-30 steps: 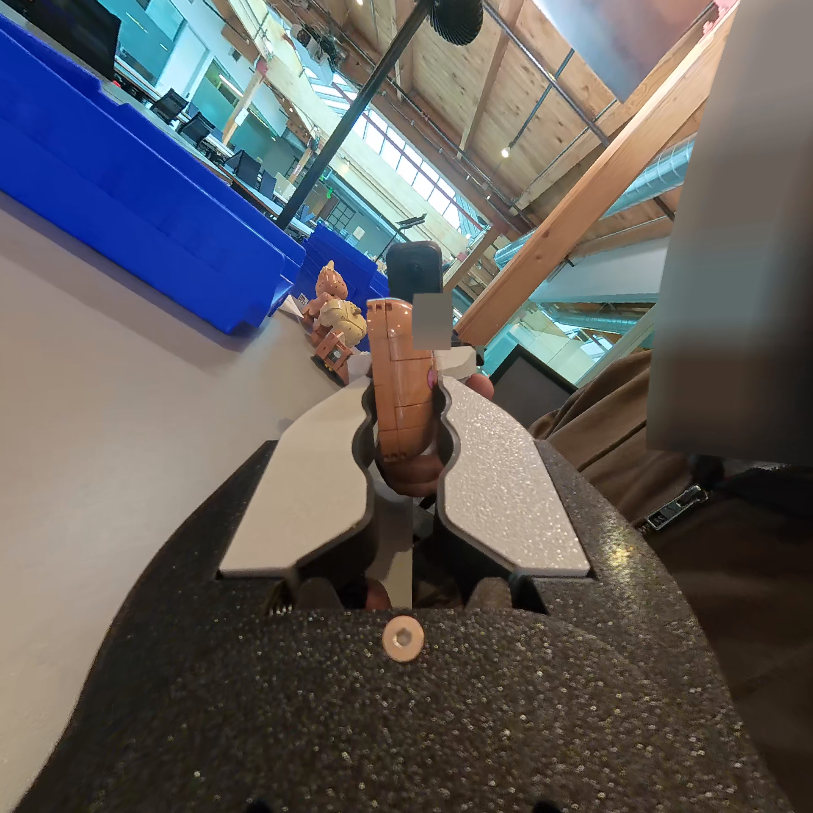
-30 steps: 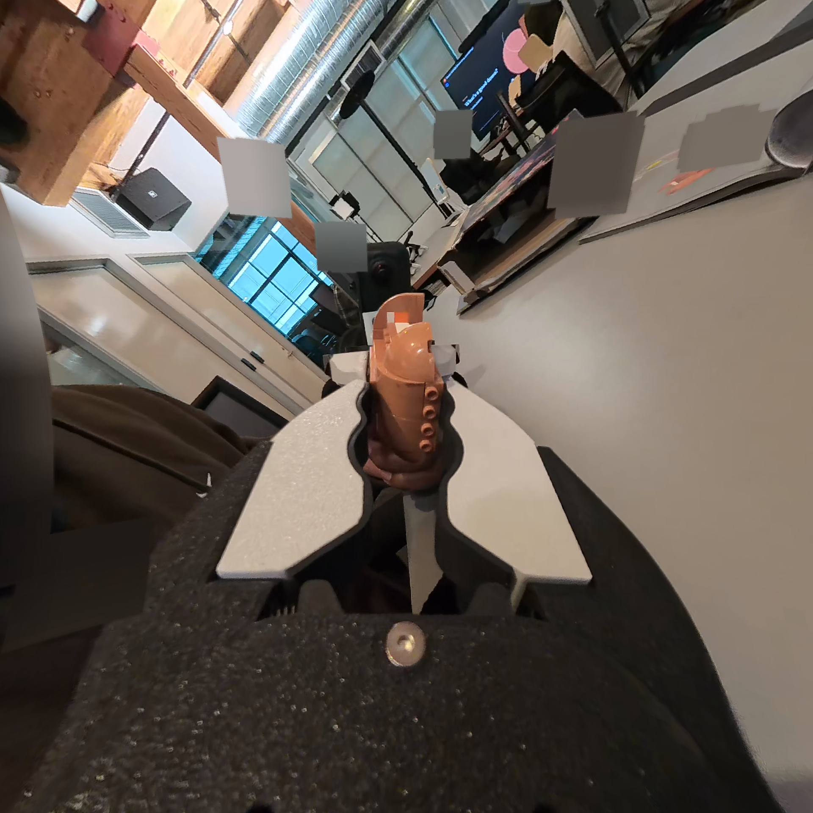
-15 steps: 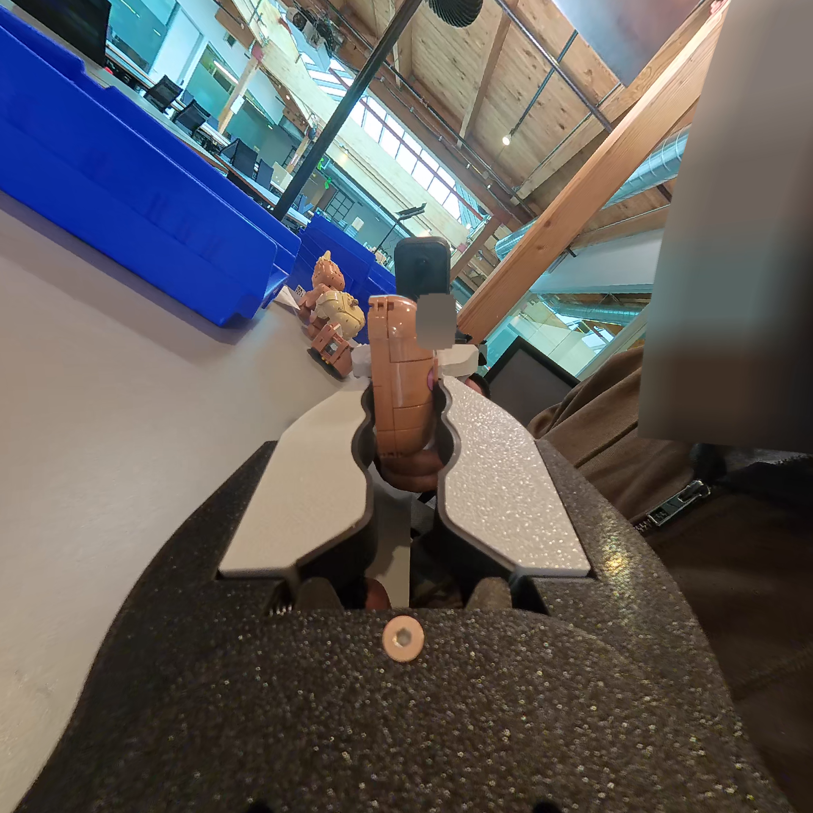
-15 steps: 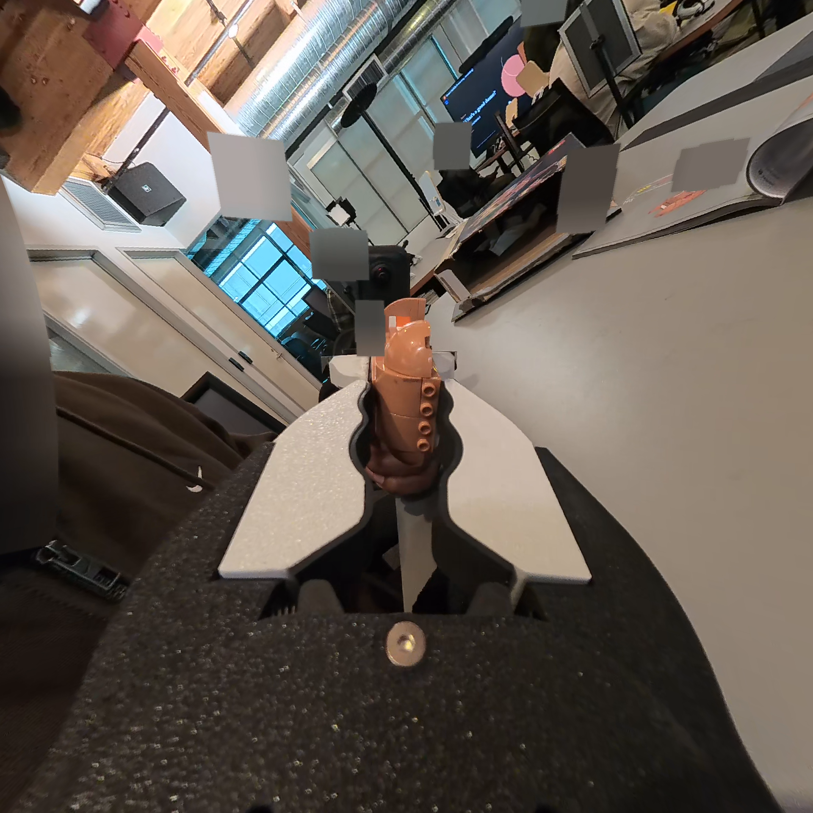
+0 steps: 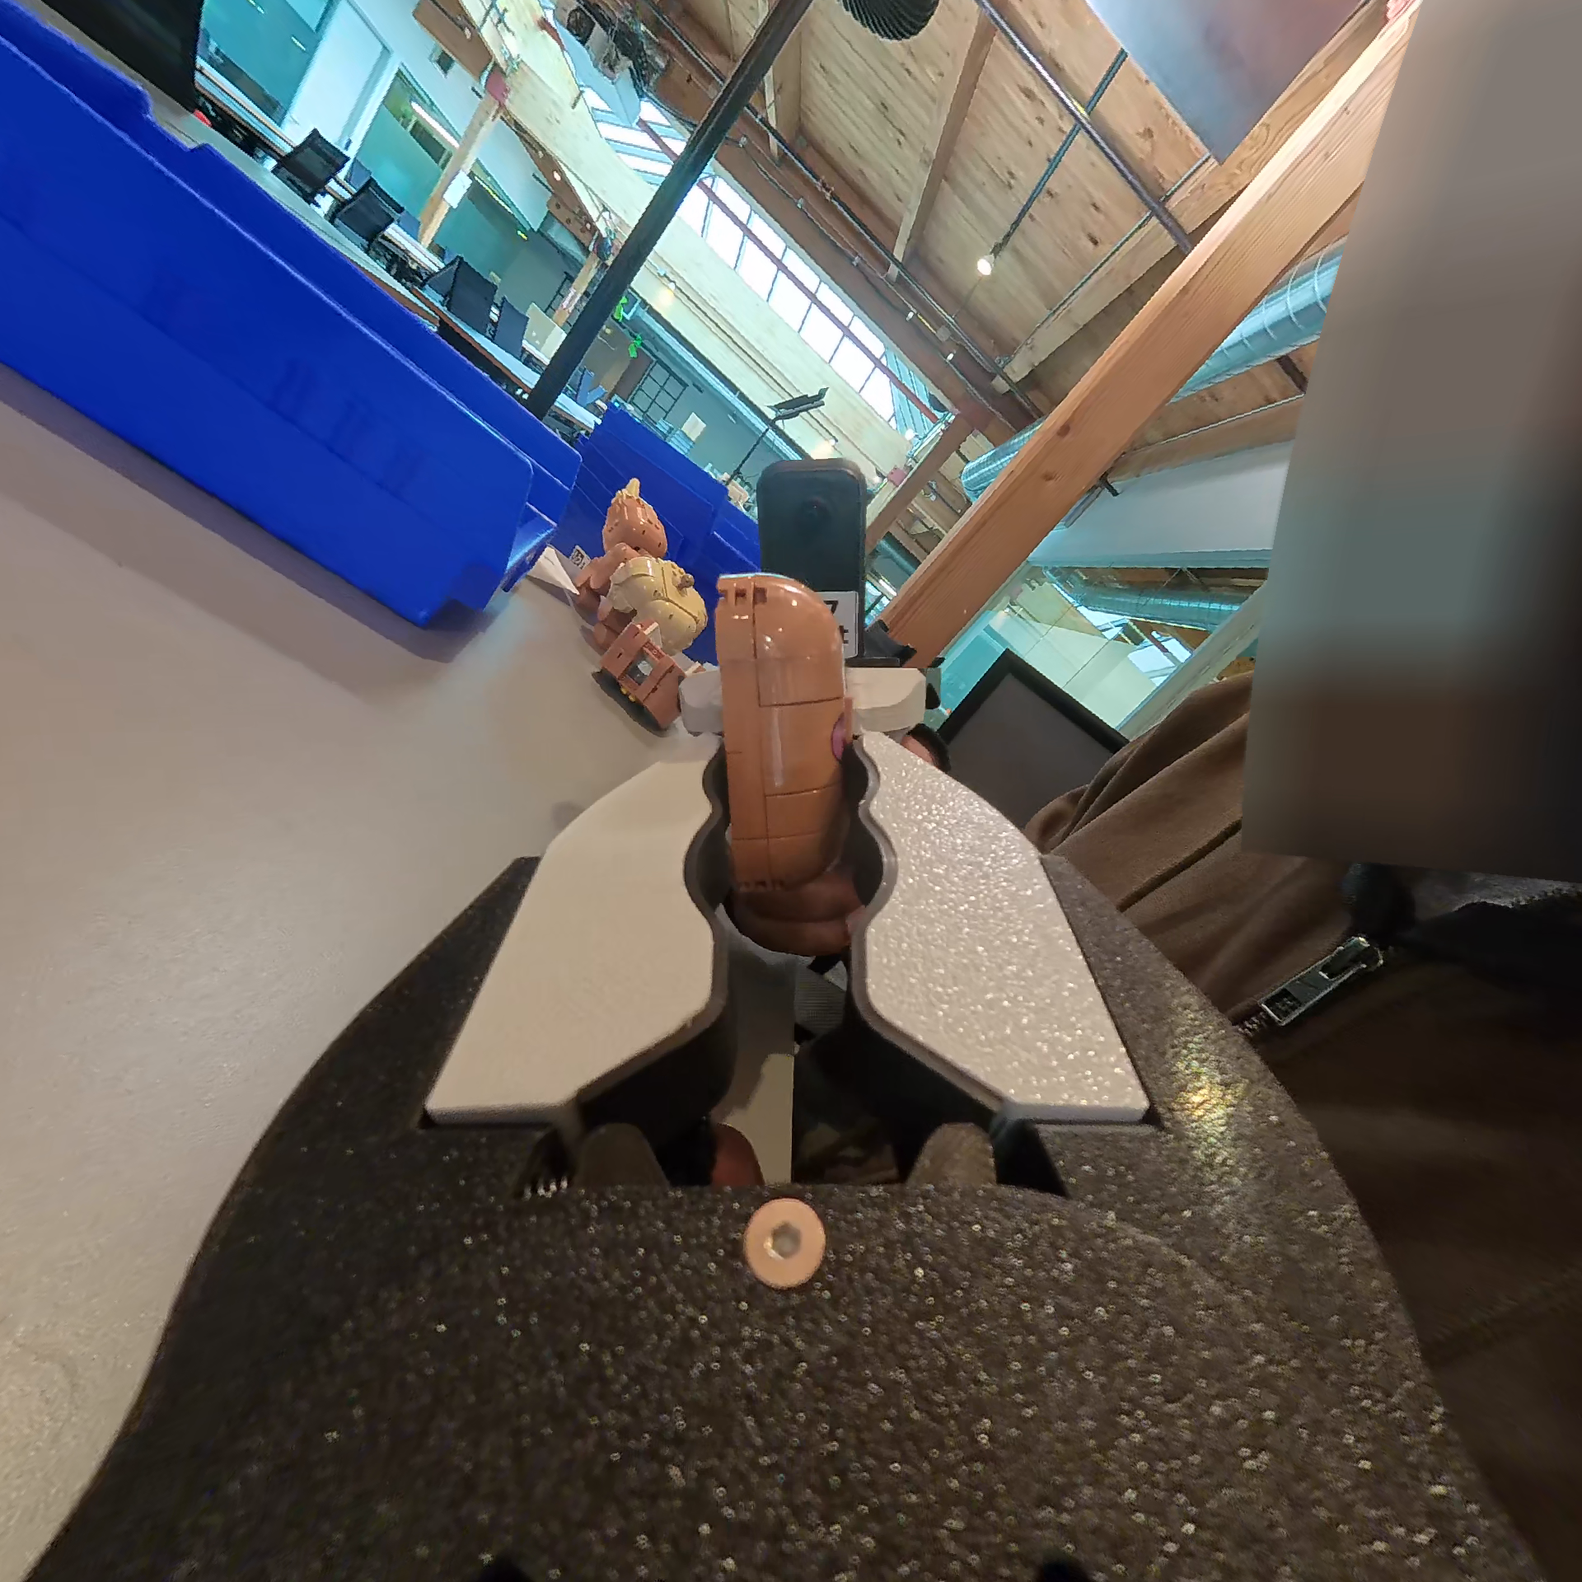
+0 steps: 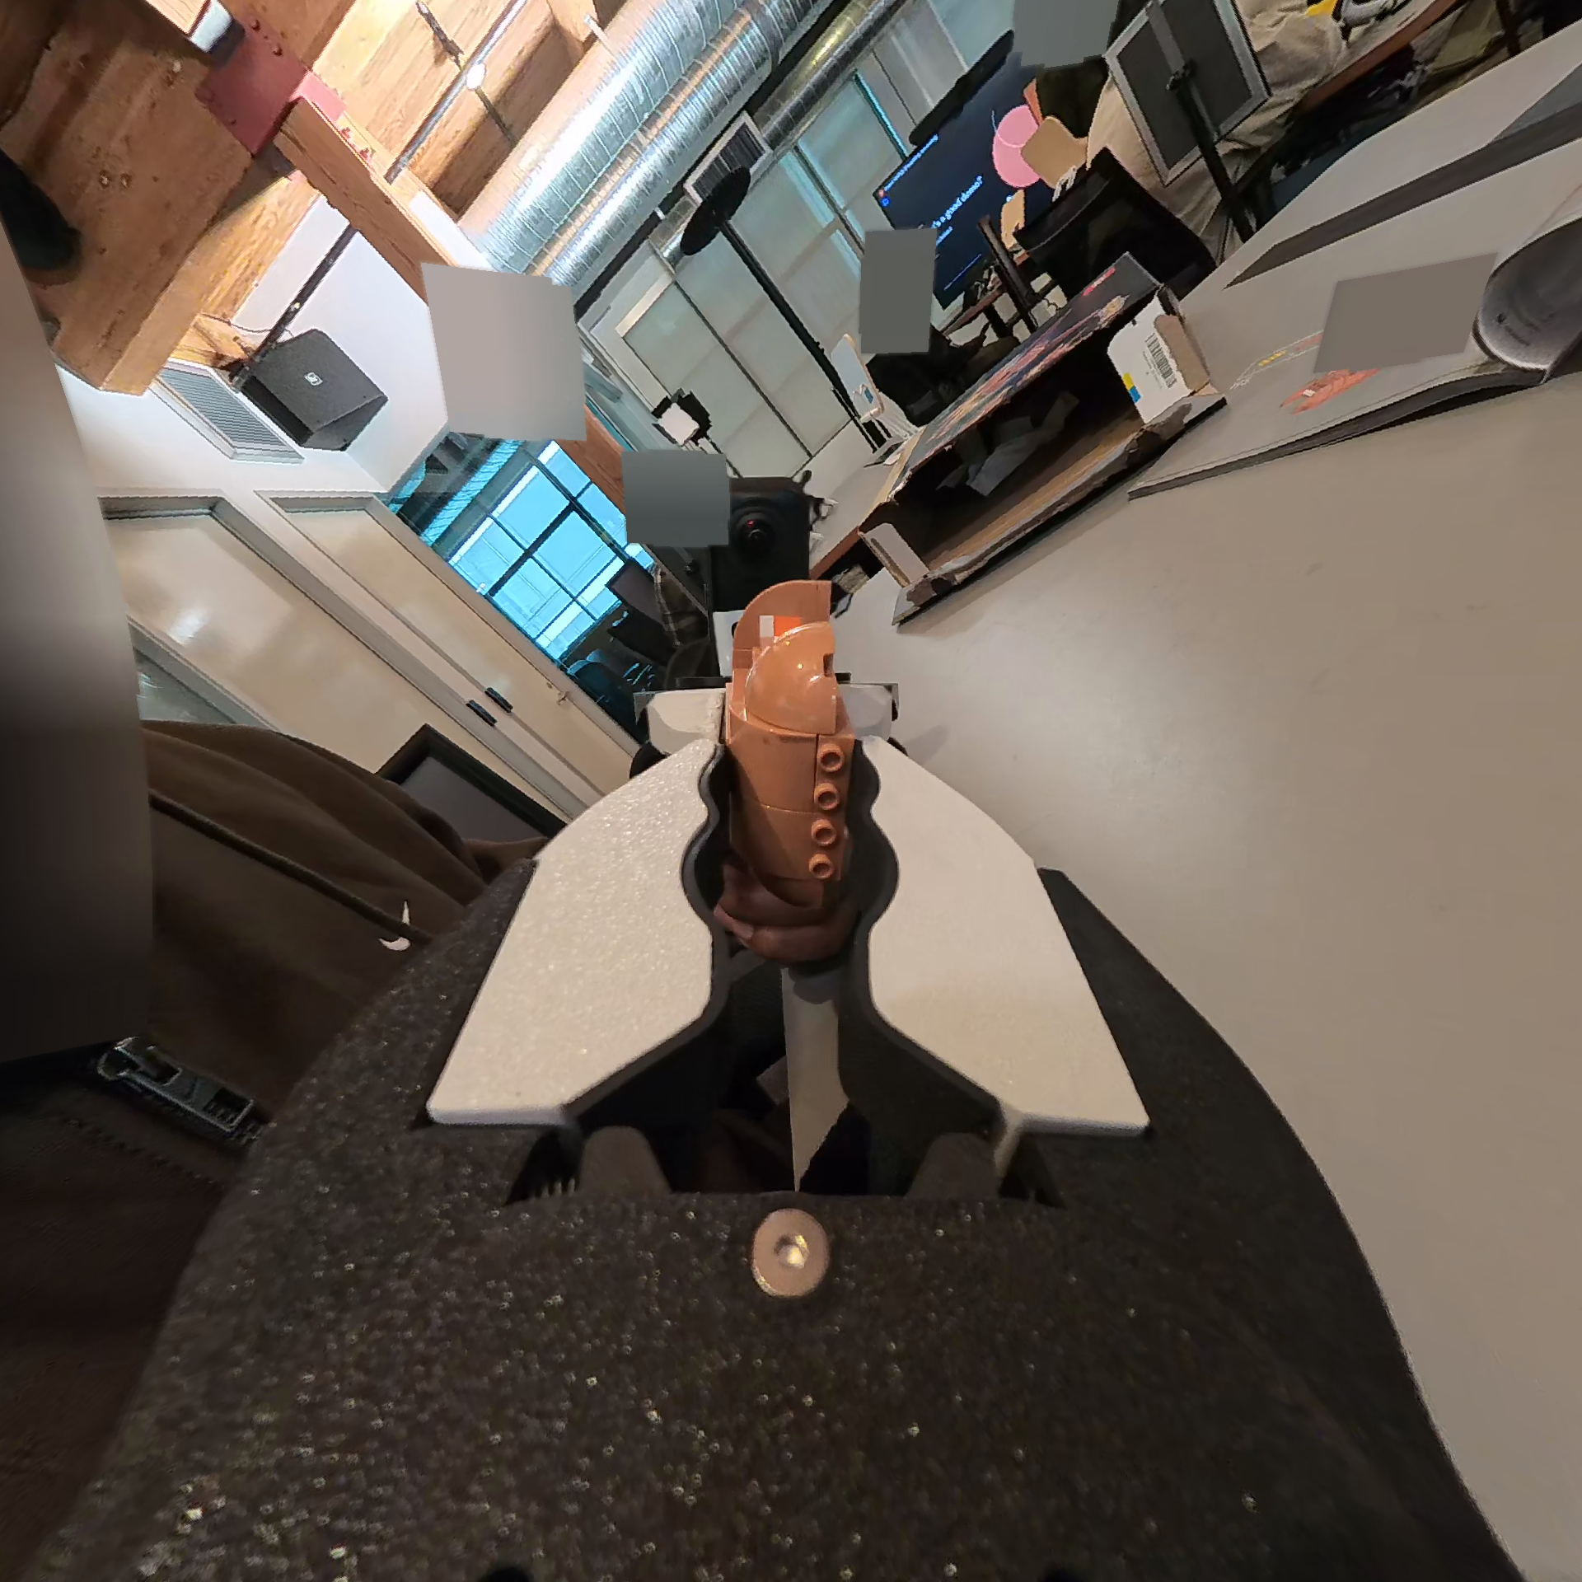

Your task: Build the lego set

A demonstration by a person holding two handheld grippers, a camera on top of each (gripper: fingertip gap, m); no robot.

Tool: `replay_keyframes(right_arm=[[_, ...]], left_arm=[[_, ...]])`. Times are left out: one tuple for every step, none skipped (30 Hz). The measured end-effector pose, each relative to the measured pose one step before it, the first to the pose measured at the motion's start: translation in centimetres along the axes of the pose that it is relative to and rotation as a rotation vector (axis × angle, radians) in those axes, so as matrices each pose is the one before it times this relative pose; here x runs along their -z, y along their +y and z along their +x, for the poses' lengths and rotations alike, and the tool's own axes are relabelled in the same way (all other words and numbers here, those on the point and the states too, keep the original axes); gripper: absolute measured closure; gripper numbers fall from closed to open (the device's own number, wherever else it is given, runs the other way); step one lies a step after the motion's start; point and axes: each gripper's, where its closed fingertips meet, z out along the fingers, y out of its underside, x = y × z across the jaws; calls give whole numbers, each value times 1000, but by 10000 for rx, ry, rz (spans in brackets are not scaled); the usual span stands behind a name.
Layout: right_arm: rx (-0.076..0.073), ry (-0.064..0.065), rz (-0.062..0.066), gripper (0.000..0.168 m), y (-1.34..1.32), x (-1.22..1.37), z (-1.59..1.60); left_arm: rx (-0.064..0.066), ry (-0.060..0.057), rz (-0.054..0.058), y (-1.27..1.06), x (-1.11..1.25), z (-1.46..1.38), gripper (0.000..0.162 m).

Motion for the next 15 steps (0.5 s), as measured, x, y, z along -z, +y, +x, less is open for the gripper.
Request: replay_keyframes(right_arm=[[26,-78,112,143,-111,47,14],[-9,-93,153,143,-138,50,8],[-32,-94,97,143,-92,34,-3],[88,-56,46,143,-71,28,-56],[179,-1,13,143,-63,33,-61],[218,4,-21,144,-72,38,-120],[257,37,-40,144,-85,19,-114],[282,83,-57,144,-70,30,-70],[259,68,-65,144,-65,8,-68],[194,40,-81,144,-31,-12,-63],[147,46,-62,144,-38,1,-16],[123,40,-43,144,-38,-14,-7],[72,14,-74,144,30,-21,-4],[27,-17,-34,144,0,-16,-39],[-16,-59,1,144,-11,-33,-65]], left_arm=[[-144,-78,11,-69,-67,-19,136],[-166,-121,6,-70,-92,-42,136],[-131,-79,-31,-66,-67,-13,135],[-76,-8,-75,-21,-40,53,135],[-52,-66,-103,10,0,-38,134],[-46,-144,-81,1,45,-175,129],[-23,-148,-80,-7,96,-227,123],[-11,-65,-79,-9,111,-128,121],[-45,-21,-26,-81,103,-46,120],[-89,-7,8,-127,78,22,120],[-107,-2,39,-171,58,61,120],[-115,12,14,-146,30,91,120],[-113,19,-5,-146,13,98,120],[-115,36,-28,-89,-12,130,121],[-125,35,-79,0,-53,123,121]])
